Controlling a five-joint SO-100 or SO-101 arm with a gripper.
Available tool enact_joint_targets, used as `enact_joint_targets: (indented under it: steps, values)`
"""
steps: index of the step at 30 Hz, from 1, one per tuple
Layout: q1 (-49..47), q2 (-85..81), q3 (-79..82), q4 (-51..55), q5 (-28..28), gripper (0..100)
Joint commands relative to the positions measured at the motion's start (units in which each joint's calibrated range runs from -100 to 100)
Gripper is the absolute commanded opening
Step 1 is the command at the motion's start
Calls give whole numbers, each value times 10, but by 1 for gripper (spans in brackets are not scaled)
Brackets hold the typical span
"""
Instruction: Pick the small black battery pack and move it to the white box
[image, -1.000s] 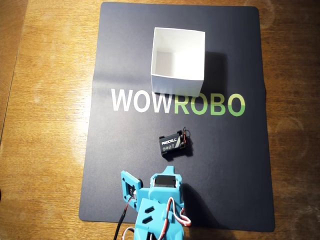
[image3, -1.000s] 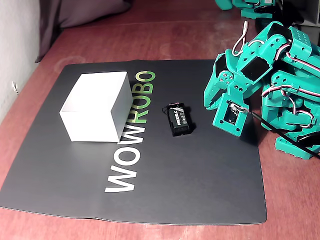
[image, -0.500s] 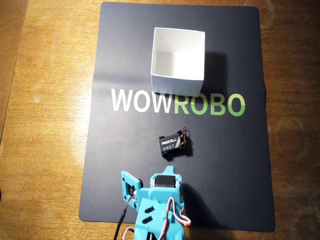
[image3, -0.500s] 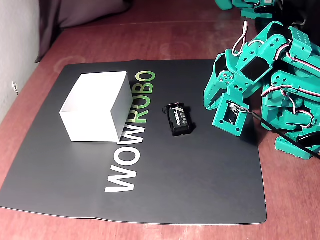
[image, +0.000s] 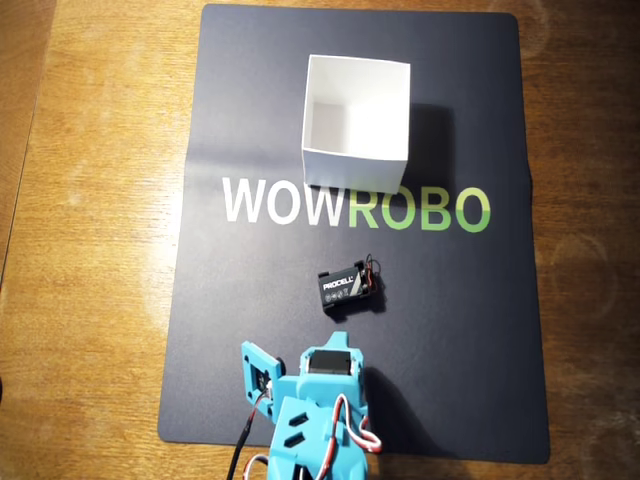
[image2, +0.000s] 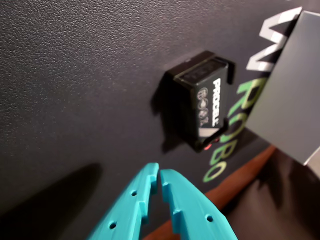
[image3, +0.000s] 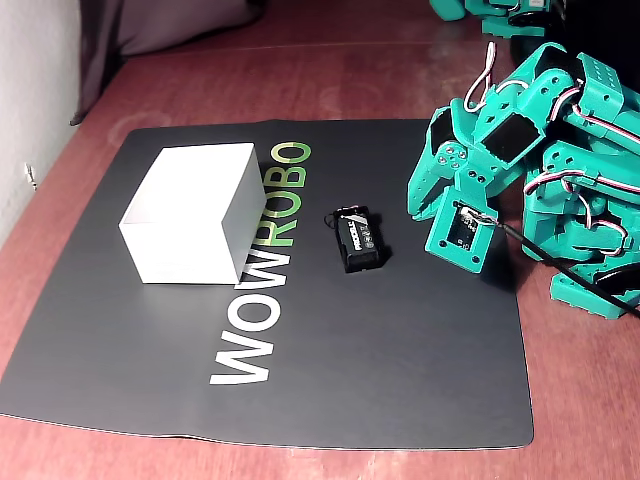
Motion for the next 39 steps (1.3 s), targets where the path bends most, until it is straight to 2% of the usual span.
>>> enact_joint_targets:
  steps: [1, 13, 18, 29, 39]
  values:
    - [-2, -4, -3, 1, -2, 1]
    - [-3, 14, -17, -10, -2, 1]
    - [-2, 85, -49, -77, -2, 1]
    - [-2, 351, -159, -206, -3, 1]
    - [-2, 577, -309, -213, -2, 1]
